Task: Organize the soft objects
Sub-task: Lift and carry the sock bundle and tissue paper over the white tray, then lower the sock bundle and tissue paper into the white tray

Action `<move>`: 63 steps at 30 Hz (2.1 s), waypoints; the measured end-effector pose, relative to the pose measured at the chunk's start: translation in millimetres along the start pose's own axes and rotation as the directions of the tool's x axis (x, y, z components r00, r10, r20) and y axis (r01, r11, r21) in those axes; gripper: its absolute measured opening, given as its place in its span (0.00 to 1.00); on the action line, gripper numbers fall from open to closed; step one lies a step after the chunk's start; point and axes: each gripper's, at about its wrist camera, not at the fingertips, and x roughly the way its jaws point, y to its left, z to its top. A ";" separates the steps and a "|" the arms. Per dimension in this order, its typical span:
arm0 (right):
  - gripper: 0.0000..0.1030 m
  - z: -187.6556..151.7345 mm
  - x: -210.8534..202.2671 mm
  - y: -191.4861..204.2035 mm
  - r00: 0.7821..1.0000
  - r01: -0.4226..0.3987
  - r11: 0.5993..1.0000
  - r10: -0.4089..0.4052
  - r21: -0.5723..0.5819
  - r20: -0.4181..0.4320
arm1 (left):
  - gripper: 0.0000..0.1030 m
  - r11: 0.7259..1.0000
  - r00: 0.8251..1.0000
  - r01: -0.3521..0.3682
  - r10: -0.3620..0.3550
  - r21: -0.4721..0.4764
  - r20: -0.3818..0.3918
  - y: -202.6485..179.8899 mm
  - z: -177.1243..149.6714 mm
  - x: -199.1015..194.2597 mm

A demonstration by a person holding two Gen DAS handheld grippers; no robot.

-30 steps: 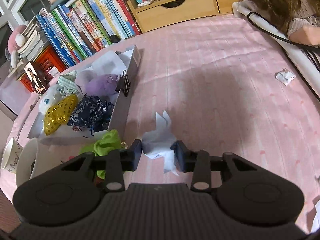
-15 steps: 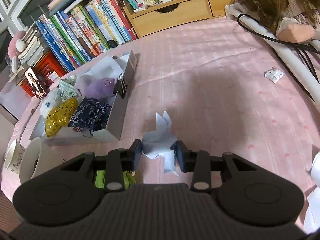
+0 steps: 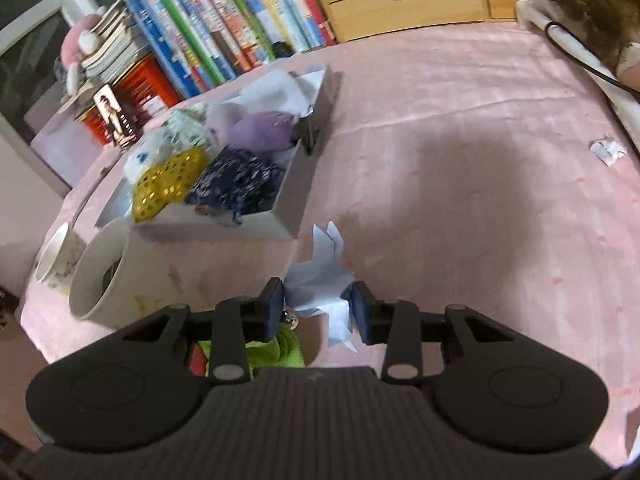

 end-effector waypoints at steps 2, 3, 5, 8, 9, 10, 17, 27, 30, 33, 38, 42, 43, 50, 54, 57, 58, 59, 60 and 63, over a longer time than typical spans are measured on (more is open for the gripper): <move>0.41 -2.1 -0.1 1.4 1.000 -0.014 1.000 0.014 -0.001 -0.007 | 0.64 1.000 1.000 0.008 -0.008 -0.009 0.000 2.4 0.1 -0.4; 0.41 -3.0 -0.3 1.6 1.000 -0.020 1.000 0.020 0.001 -0.009 | 0.60 1.000 1.000 0.009 -0.009 -0.009 0.001 2.5 -0.2 -1.5; 0.41 -4.6 -1.2 2.5 0.999 -0.030 1.000 0.030 0.006 -0.011 | 0.53 1.000 1.000 0.016 -0.016 -0.005 0.003 2.5 0.2 -3.7; 0.41 -6.0 -4.5 4.6 1.000 -0.020 1.000 0.020 0.010 -0.001 | 0.46 0.999 0.999 0.038 -0.038 -0.011 0.002 4.0 0.2 -8.2; 0.41 -6.3 -6.2 4.9 1.000 -0.017 1.000 0.017 0.011 0.003 | 0.45 0.999 0.999 0.046 -0.046 -0.013 0.002 4.6 0.8 -10.0; 0.41 -6.5 -8.2 4.9 1.000 -0.014 1.000 0.014 0.014 0.007 | 0.43 0.999 0.999 0.051 -0.051 -0.014 0.003 5.2 2.1 -11.5; 0.41 -5.5 -32.2 4.4 0.997 0.014 0.999 -0.017 0.040 0.070 | 0.42 0.998 0.996 0.070 -0.071 0.005 0.058 9.0 13.3 -36.5; 0.42 7.0 -59.1 24.1 0.986 0.039 0.998 -0.046 0.046 0.157 | 0.42 0.997 0.990 0.071 -0.075 0.037 0.120 32.1 53.3 -72.3; 0.42 10.5 -64.8 37.5 0.982 0.035 0.999 -0.041 0.035 0.185 | 0.42 0.998 0.990 0.049 -0.052 0.030 0.129 49.8 65.7 -79.9; 0.42 14.9 -69.0 53.2 0.976 0.030 0.999 -0.034 0.019 0.213 | 0.42 0.999 0.990 0.027 -0.030 0.021 0.136 72.4 79.1 -86.2; 0.42 25.2 -72.0 82.6 0.968 0.037 0.999 -0.030 -0.025 0.248 | 0.42 1.000 0.989 -0.023 0.022 0.006 0.145 111.5 97.1 -93.7; 0.42 32.2 -68.0 98.3 0.965 0.041 0.998 -0.027 -0.048 0.262 | 0.42 0.999 0.991 -0.041 0.045 -0.033 0.123 144.6 104.2 -92.0; 0.42 33.2 -66.2 101.3 0.965 0.040 0.998 -0.026 -0.050 0.262 | 0.42 0.998 0.992 -0.046 0.051 -0.044 0.115 152.2 105.5 -90.5; 0.42 38.3 -52.6 108.8 0.969 0.032 0.998 -0.019 -0.049 0.248 | 0.42 0.993 0.995 -0.067 0.074 -0.096 0.068 192.7 111.0 -77.4; 0.42 41.5 -46.8 110.6 0.969 0.030 0.999 -0.018 -0.045 0.245 | 0.42 0.992 0.997 -0.069 0.073 -0.104 0.038 207.8 116.1 -68.1; 0.42 44.3 -42.3 112.1 0.970 0.032 0.999 -0.021 -0.043 0.244 | 0.42 0.991 0.998 -0.065 0.067 -0.114 0.016 217.3 120.3 -60.9; 0.42 45.1 -41.1 111.7 0.970 0.032 0.999 -0.020 -0.043 0.243 | 0.42 0.991 0.998 -0.064 0.066 -0.119 0.007 221.2 121.8 -57.8; 0.42 46.4 -39.4 112.3 0.970 0.031 0.999 -0.020 -0.041 0.242 | 0.42 0.990 0.998 -0.064 0.064 -0.124 -0.002 224.2 123.2 -55.0; 0.42 47.7 -37.3 112.7 0.971 0.029 0.999 -0.019 -0.040 0.240 | 0.42 0.989 0.998 -0.062 0.061 -0.132 -0.014 227.0 124.8 -51.4; 0.42 52.2 -30.6 116.0 0.972 0.027 0.999 -0.017 -0.040 0.233 | 0.42 0.987 0.998 -0.058 0.052 -0.148 -0.047 237.0 128.6 -41.1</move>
